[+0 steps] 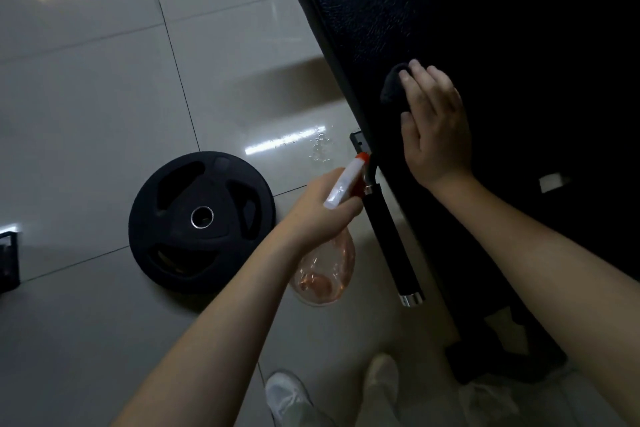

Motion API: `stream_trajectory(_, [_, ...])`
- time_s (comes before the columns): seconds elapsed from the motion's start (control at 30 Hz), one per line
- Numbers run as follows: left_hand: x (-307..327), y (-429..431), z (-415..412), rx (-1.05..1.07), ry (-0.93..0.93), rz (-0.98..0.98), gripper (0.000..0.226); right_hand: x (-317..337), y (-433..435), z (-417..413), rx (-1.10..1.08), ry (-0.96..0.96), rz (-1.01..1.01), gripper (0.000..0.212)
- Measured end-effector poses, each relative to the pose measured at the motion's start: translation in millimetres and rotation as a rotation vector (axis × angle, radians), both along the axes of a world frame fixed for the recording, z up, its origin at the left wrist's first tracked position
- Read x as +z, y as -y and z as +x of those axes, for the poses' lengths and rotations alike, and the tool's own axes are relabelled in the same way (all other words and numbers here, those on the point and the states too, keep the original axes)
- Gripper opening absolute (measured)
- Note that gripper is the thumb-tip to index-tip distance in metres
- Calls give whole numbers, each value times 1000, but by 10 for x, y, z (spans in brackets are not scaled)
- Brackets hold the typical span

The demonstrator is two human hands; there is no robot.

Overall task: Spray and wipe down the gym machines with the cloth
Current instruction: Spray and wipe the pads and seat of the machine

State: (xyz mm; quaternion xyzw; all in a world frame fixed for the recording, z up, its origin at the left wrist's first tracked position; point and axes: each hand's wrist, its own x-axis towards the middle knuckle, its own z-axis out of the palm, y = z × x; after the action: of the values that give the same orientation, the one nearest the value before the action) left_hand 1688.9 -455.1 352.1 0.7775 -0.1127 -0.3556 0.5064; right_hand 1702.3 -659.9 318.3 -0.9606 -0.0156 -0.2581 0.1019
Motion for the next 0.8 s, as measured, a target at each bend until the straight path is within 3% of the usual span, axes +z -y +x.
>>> stream_trajectory(0.1, [-36, 30, 63, 23, -35, 15, 33, 1, 1, 3, 8, -2, 16, 45])
stream_trajectory(0.2, [-37, 39, 109, 47, -55, -16, 10, -11, 17, -18, 13, -5, 25, 45])
stream_trajectory(0.3, [7, 18, 188, 136, -100, -52, 15, -21, 10, -22, 8, -18, 29, 44])
stream_trajectory(0.37, [57, 38, 279, 140, -58, -51, 20, -29, 10, -35, 2, -21, 30, 44])
stream_trajectory(0.5, [189, 127, 445, 197, 42, -35, 9, -13, 12, -18, 13, -24, 31, 44])
stream_trajectory(0.8, [389, 214, 787, 322, 82, 19, 20, 38, 6, -6, 28, -36, 38, 44])
